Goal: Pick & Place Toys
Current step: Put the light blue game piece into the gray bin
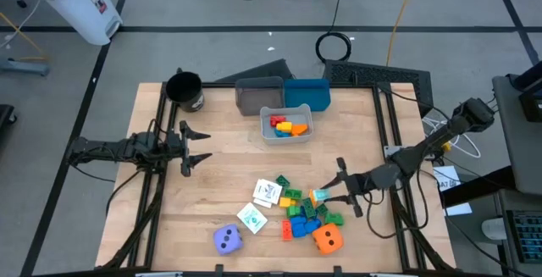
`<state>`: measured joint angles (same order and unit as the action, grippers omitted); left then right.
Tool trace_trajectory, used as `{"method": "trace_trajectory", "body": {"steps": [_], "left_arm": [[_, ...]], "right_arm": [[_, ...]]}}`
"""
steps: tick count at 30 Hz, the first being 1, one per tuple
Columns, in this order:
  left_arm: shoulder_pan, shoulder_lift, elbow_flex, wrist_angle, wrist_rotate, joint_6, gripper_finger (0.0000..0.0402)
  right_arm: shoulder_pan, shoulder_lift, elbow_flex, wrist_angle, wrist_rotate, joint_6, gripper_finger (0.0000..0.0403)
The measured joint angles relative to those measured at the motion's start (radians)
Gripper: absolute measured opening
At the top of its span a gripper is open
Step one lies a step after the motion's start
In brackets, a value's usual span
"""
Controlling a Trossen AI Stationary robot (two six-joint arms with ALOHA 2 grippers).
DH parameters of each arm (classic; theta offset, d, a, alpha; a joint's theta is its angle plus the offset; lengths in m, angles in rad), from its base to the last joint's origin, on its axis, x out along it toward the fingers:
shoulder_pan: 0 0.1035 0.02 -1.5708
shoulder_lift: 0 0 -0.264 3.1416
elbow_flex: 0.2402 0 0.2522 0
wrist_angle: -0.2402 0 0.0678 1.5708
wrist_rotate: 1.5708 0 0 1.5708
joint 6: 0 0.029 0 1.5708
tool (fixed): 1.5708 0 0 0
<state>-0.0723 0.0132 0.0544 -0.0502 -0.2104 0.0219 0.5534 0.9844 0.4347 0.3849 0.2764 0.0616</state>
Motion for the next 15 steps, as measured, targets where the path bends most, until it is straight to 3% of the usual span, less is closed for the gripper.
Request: {"method": "trace_trajectory", "body": {"steps": [8,15], "left_arm": [[0.000,0.000,0.000,0.000,0.000,0.000,0.0310],[0.000,0.000,0.000,0.000,0.000,0.000,0.0310]], "right_arm": [[-0.190,0.090,0.000,0.265,-0.277,-0.018,0.0131],[-0.435,0.219,0.002,0.659,-0.735,0.106,0.0131]]}}
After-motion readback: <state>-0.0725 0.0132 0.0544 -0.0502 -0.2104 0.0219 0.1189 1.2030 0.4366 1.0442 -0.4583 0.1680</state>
